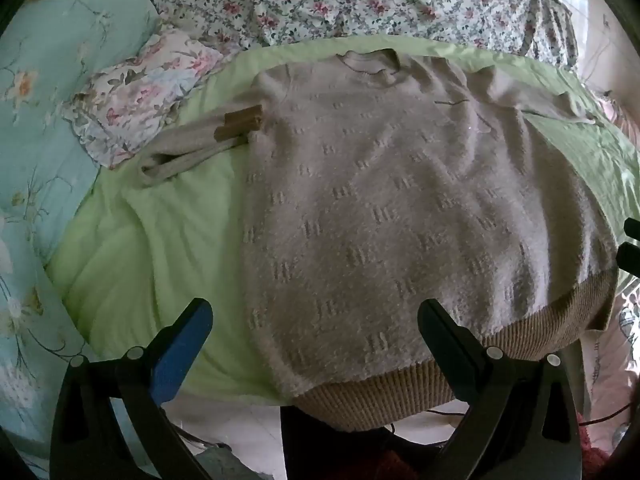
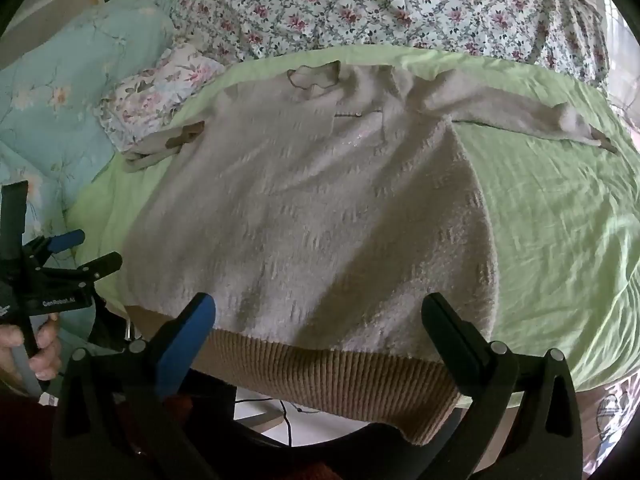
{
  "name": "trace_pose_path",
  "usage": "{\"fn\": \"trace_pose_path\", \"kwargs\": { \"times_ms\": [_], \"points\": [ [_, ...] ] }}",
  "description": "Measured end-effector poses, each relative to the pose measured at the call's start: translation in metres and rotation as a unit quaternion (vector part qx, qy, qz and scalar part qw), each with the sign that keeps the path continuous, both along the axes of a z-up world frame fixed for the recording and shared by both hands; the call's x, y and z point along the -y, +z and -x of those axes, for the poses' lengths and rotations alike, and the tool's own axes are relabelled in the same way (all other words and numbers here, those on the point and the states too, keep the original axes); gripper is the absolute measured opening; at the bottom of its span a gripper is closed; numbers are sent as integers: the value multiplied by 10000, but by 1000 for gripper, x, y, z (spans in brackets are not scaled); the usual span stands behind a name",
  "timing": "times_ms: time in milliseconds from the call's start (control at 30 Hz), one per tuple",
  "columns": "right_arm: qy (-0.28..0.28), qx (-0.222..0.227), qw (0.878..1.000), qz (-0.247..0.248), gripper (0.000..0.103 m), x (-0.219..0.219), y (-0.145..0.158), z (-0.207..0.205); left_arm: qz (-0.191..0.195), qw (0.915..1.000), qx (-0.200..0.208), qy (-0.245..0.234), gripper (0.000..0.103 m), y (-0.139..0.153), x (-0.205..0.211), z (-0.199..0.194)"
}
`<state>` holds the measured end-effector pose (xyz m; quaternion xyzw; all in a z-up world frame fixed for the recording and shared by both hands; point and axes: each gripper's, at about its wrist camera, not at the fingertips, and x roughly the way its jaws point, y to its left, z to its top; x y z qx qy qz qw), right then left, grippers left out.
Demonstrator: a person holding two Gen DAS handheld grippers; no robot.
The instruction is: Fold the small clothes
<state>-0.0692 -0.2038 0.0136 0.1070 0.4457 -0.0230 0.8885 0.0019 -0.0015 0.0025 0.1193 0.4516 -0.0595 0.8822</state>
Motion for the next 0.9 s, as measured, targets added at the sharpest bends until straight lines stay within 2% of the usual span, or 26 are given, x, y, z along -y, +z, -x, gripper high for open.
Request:
{"fn": "trace_pose_path", "kwargs": {
  "times_ms": [433, 700, 800, 900],
  "points": [
    [29, -11, 10000, -35, 103, -5, -1, -8, 163, 9997, 180, 5, 103, -1, 0, 1],
    [35, -48, 10000, -2, 103, -3, -3, -4, 104, 9998, 146, 4, 103, -1, 2, 1],
    [30, -39, 10000, 4, 103, -2, -3, -4, 147, 9997, 211, 12, 103, 0, 1, 2],
    [24, -44, 10000, -12, 103, -2, -3, -5, 338, 9983, 481, 14, 103, 2, 0, 2]
  ]
}}
